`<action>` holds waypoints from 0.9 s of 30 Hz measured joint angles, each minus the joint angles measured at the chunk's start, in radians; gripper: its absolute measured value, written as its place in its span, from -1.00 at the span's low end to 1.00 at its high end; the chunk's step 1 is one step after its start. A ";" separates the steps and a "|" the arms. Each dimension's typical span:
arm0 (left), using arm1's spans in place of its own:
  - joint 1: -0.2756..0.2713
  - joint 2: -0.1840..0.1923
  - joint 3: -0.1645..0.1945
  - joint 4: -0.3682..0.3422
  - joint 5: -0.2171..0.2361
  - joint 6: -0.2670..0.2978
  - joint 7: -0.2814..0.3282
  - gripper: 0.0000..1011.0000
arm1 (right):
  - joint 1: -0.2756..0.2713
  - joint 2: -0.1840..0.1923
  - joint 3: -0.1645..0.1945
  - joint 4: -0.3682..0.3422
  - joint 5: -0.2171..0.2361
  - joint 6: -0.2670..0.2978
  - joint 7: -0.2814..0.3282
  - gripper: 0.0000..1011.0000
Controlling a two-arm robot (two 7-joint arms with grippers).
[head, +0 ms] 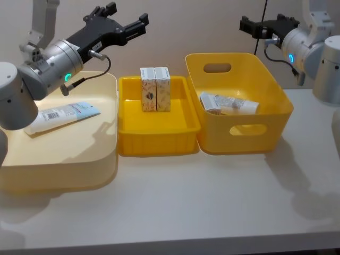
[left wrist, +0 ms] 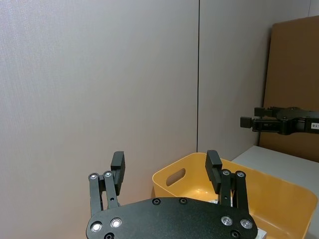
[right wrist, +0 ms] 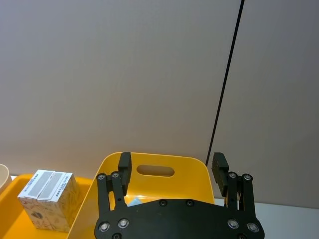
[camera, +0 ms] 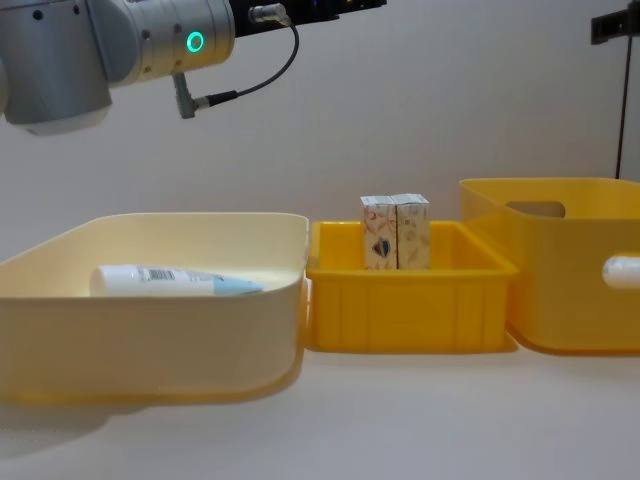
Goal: Bimanual collaborative sorting of washing and personal care products
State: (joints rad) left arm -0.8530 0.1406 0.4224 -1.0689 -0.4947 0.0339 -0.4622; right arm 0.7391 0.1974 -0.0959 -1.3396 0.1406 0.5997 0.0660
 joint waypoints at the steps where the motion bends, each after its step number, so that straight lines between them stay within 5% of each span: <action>1: 0.000 0.000 0.000 0.000 0.000 0.000 0.000 0.98 | 0.000 0.000 0.000 0.000 0.000 0.000 -0.001 0.98; 27: 0.000 0.000 0.000 0.000 0.000 0.000 0.000 0.98 | 0.002 0.001 0.002 0.002 -0.003 0.002 -0.006 0.98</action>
State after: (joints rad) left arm -0.8530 0.1406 0.4223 -1.0688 -0.4947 0.0339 -0.4622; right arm 0.7407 0.1986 -0.0940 -1.3376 0.1371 0.6015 0.0600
